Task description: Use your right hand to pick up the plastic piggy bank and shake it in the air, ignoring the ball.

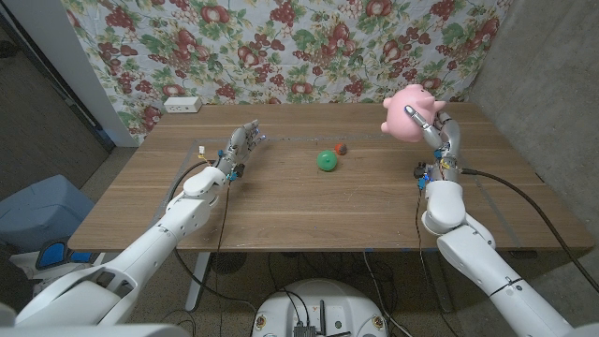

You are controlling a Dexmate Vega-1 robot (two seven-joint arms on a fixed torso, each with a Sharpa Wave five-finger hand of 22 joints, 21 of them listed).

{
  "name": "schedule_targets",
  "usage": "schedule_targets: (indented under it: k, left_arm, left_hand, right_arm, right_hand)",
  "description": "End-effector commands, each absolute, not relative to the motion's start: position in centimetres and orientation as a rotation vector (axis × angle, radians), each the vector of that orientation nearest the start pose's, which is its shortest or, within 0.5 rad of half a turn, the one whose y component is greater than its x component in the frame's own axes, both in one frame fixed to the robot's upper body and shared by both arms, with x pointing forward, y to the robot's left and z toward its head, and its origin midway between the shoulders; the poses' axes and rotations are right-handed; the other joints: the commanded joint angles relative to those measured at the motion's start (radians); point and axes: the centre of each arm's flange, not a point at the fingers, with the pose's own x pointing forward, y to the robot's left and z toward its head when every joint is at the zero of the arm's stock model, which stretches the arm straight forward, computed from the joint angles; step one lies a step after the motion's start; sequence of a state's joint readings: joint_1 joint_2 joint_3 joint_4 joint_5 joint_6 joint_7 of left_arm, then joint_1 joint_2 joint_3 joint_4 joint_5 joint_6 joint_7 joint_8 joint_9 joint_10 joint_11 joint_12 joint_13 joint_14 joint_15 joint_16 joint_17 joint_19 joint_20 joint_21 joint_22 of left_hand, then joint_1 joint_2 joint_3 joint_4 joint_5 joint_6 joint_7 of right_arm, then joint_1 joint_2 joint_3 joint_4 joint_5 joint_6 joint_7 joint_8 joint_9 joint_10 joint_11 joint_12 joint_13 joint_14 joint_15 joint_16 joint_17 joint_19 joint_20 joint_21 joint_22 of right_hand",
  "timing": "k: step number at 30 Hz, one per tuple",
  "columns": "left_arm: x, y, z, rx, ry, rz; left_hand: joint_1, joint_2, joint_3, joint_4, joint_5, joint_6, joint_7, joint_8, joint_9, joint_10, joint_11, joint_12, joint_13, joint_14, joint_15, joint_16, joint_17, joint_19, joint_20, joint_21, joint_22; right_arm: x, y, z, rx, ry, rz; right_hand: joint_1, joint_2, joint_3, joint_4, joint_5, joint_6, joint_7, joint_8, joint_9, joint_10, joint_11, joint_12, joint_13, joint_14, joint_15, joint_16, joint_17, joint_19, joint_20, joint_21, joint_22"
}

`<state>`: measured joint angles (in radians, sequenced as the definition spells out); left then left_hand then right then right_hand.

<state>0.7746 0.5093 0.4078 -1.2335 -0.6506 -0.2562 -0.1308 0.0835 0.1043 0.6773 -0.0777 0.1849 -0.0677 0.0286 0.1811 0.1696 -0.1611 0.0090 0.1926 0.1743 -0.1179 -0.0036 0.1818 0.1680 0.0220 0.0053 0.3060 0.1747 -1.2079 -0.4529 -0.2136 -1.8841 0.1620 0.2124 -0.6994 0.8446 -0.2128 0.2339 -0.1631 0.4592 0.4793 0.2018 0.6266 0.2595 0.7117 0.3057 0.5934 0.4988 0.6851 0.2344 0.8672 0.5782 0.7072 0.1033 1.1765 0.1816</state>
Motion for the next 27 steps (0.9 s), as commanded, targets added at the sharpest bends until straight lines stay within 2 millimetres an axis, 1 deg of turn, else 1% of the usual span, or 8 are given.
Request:
schedule_targets:
  k: [1, 13, 16, 20, 24, 27]
  left_arm:
    - [66.7, 28.0, -2.3, 0.005, -0.554, -0.297]
    - [66.3, 27.9, -2.4, 0.009, -0.559, -0.296]
    - [66.3, 27.9, -2.4, 0.010, -0.559, -0.296]
    - [66.3, 27.8, -2.3, 0.012, -0.558, -0.300]
    - [66.4, 27.8, -2.3, 0.012, -0.556, -0.301]
    - [66.4, 27.9, -2.3, 0.011, -0.555, -0.300]
  left_hand:
    - [0.010, 0.064, 0.000, -0.004, -0.003, 0.004, 0.002, -0.001, 0.004, -0.005, 0.002, -0.001, 0.003, -0.004, 0.000, -0.001, 0.002, 0.005, 0.000, -0.007, 0.002]
    - [0.011, 0.065, -0.002, -0.004, -0.002, 0.004, 0.001, 0.000, 0.004, -0.006, 0.003, -0.001, 0.003, -0.004, 0.000, -0.001, 0.002, 0.006, 0.000, -0.011, 0.002]
    - [0.011, 0.065, -0.002, -0.004, -0.002, 0.004, 0.001, -0.001, 0.004, -0.005, 0.003, -0.001, 0.003, -0.004, -0.001, -0.001, 0.002, 0.006, 0.001, -0.012, 0.002]
    - [0.012, 0.065, -0.002, -0.005, -0.002, 0.005, 0.001, 0.000, 0.004, -0.006, 0.002, -0.001, 0.003, -0.003, 0.000, -0.001, 0.002, 0.007, 0.001, -0.013, 0.002]
    - [0.012, 0.066, -0.003, -0.005, -0.002, 0.005, 0.002, 0.000, 0.004, -0.005, 0.002, -0.001, 0.003, -0.003, 0.000, -0.001, 0.002, 0.007, 0.000, -0.014, 0.002]
    - [0.012, 0.066, -0.003, -0.005, -0.002, 0.005, 0.002, 0.000, 0.004, -0.005, 0.002, -0.001, 0.003, -0.004, 0.000, -0.001, 0.002, 0.008, 0.000, -0.015, 0.002]
  right_arm:
    - [51.1, -28.2, -2.5, 0.103, -0.879, -0.451]
    - [50.8, -28.3, -2.5, 0.071, -0.853, -0.423]
    - [50.8, -28.4, -2.1, 0.000, -0.821, -0.367]
    - [51.0, -28.2, -1.2, -0.144, -0.787, -0.275]
    - [51.1, -28.0, -0.4, -0.279, -0.759, -0.199]
    - [51.4, -27.8, 0.1, -0.346, -0.726, -0.131]
  right_hand:
    - [0.128, 0.267, 0.303, 0.007, 0.175, 0.474, -0.109, 0.002, 0.214, 0.347, -0.334, 0.086, 0.284, 0.331, -0.446, 0.166, 0.635, -0.114, -0.125, 0.008, -0.001]
    - [0.127, 0.265, 0.305, 0.007, 0.174, 0.475, -0.111, 0.002, 0.213, 0.346, -0.336, 0.086, 0.286, 0.332, -0.446, 0.163, 0.634, -0.112, -0.125, 0.011, -0.002]
    - [0.126, 0.265, 0.305, 0.007, 0.174, 0.474, -0.112, 0.003, 0.215, 0.348, -0.337, 0.086, 0.286, 0.332, -0.446, 0.162, 0.634, -0.114, -0.124, 0.011, -0.002]
    - [0.123, 0.265, 0.306, 0.008, 0.173, 0.469, -0.112, 0.003, 0.218, 0.344, -0.340, 0.087, 0.291, 0.332, -0.445, 0.160, 0.635, -0.118, -0.120, 0.012, -0.002]
    - [0.121, 0.266, 0.306, 0.009, 0.171, 0.466, -0.113, 0.002, 0.218, 0.341, -0.339, 0.084, 0.290, 0.328, -0.444, 0.157, 0.634, -0.123, -0.117, 0.012, -0.002]
    - [0.119, 0.267, 0.306, 0.010, 0.169, 0.465, -0.113, 0.001, 0.217, 0.337, -0.335, 0.083, 0.293, 0.325, -0.445, 0.153, 0.631, -0.126, -0.115, 0.013, -0.001]
